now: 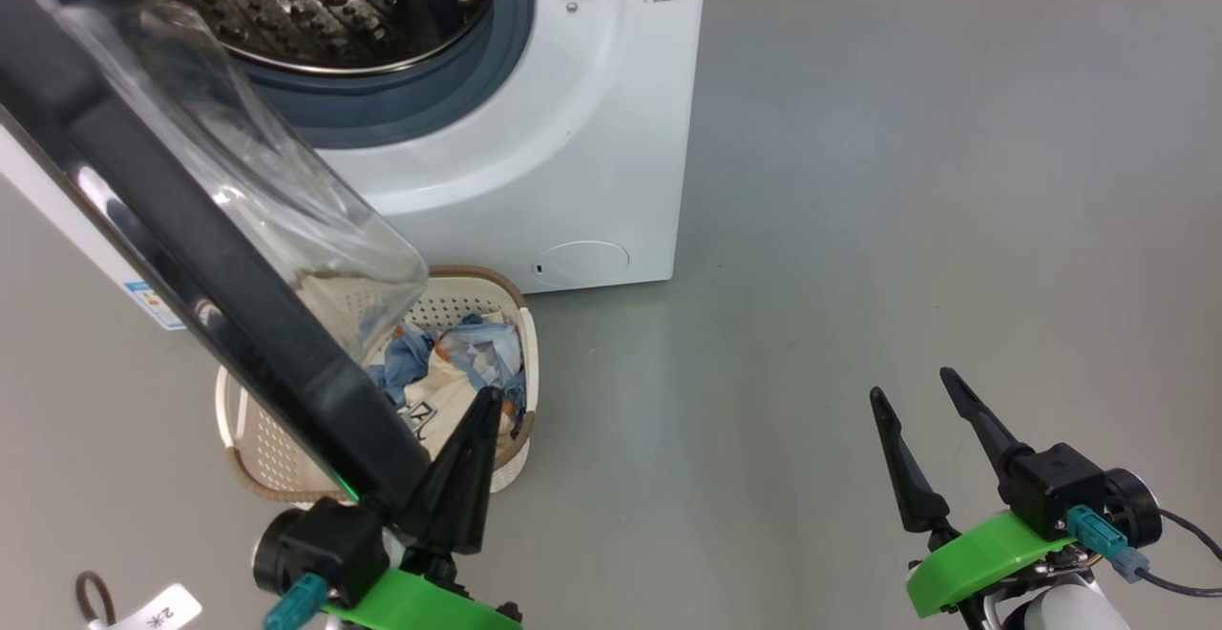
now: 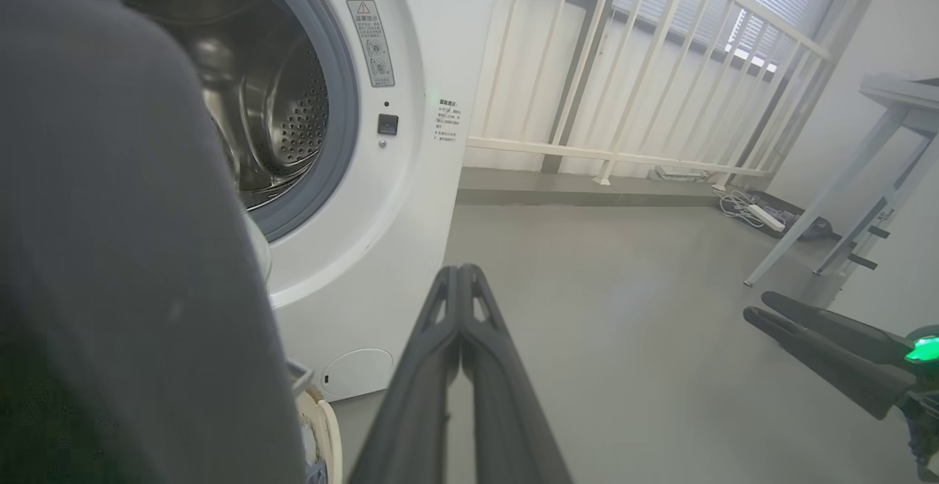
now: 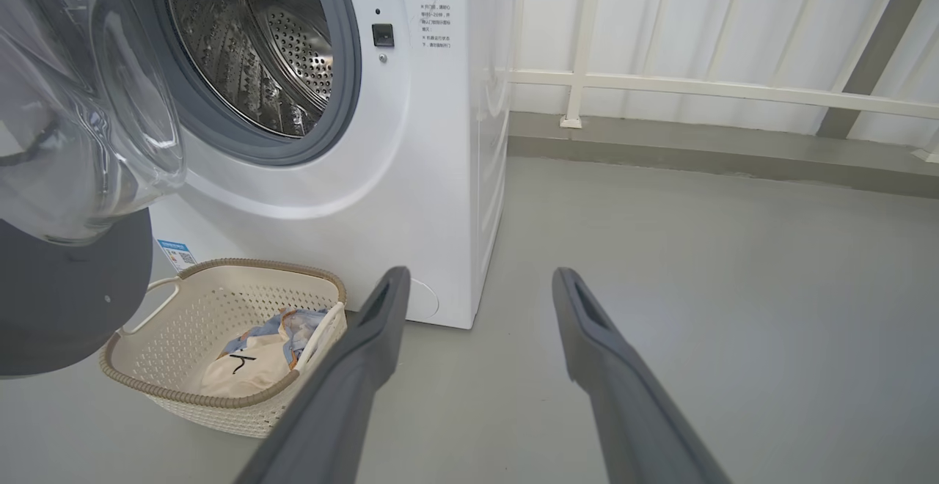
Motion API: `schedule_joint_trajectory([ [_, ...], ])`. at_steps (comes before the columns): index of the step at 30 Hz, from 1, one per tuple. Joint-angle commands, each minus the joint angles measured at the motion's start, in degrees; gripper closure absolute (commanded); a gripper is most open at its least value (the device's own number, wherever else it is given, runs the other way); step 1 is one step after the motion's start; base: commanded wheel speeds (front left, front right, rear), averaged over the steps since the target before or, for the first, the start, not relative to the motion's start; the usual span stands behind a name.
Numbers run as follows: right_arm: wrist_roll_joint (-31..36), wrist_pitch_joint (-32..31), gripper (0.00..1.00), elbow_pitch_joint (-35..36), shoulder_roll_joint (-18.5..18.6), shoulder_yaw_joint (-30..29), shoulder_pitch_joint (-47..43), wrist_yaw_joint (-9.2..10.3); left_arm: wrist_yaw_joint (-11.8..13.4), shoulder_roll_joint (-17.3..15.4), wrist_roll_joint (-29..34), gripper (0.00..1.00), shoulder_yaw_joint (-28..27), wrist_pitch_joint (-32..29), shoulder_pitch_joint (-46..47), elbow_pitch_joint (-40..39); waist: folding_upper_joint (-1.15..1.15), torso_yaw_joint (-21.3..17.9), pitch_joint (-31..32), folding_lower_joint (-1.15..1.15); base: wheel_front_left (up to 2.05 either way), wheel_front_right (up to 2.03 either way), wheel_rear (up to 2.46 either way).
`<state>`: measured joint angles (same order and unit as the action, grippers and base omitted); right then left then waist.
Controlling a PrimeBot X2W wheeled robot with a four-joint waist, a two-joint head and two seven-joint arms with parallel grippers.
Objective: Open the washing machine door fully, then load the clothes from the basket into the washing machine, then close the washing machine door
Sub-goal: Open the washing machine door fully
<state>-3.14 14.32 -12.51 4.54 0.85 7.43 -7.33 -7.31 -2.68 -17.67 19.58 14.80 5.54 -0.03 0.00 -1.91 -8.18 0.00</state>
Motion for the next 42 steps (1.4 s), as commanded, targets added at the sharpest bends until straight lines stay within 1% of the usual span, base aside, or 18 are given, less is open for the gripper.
schedule_joint_trajectory([
  [1, -0.5, 0.7, 0.00, 1.0, 0.1, 1.1, 1.4, -0.16, 0.5, -0.2, -0.6, 1.00, -2.4, 0.2, 1.1, -1.1, 0.00, 0.5, 0.0, 0.00, 0.00, 0.00, 0.00],
  [5, -0.5, 0.7, 0.00, 0.9, 0.1, 1.1, 1.4, -0.16, 1.2, -0.2, -1.0, 1.00, -3.0, 0.2, 0.9, -0.7, 0.00, 1.2, 0.1, 0.00, 0.00, 0.00, 0.00],
  [14, -1.2, 0.7, 0.00, -0.1, 0.2, 1.5, 1.2, -0.16, 4.2, -0.2, -1.8, 1.00, -5.4, 0.2, 0.2, 0.8, 0.00, 3.0, 1.1, 0.00, 0.00, 0.00, 0.00],
  [22, -1.8, 0.7, 0.00, -0.5, 0.3, 1.3, 0.7, -0.16, 6.3, -0.2, -1.8, 1.00, -6.7, 0.2, -0.2, 1.6, 0.00, 4.3, 1.7, 0.00, 0.00, 0.00, 0.00],
  [27, -2.4, 0.7, 0.00, -0.8, 0.2, 1.3, 0.6, -0.16, 7.8, -0.2, -1.7, 1.00, -8.4, 0.2, -0.5, 2.1, 0.00, 5.0, 2.0, 0.00, 0.00, 0.00, 0.00],
  [31, -2.5, 0.7, 0.00, -1.0, 0.1, 1.3, 0.2, -0.16, 8.3, -0.2, -1.1, 1.00, -10.0, 0.2, -0.7, 2.7, 0.00, 5.5, 2.4, 0.00, 0.00, 0.00, 0.00],
  [38, -2.6, 0.7, 0.00, -1.2, -0.1, 1.3, -0.1, -0.16, 7.9, -0.2, -0.2, 1.00, -10.9, 0.2, -1.4, 2.6, 0.00, 6.7, 2.8, 0.00, 0.00, 0.00, 0.00],
  [42, -2.6, 0.7, 0.00, -1.1, -0.1, 1.2, -0.3, -0.16, 7.9, -0.2, 1.4, 1.00, -11.3, 0.2, -2.3, 1.3, 0.00, 7.7, 2.8, 0.00, 0.00, 0.00, 0.00],
])
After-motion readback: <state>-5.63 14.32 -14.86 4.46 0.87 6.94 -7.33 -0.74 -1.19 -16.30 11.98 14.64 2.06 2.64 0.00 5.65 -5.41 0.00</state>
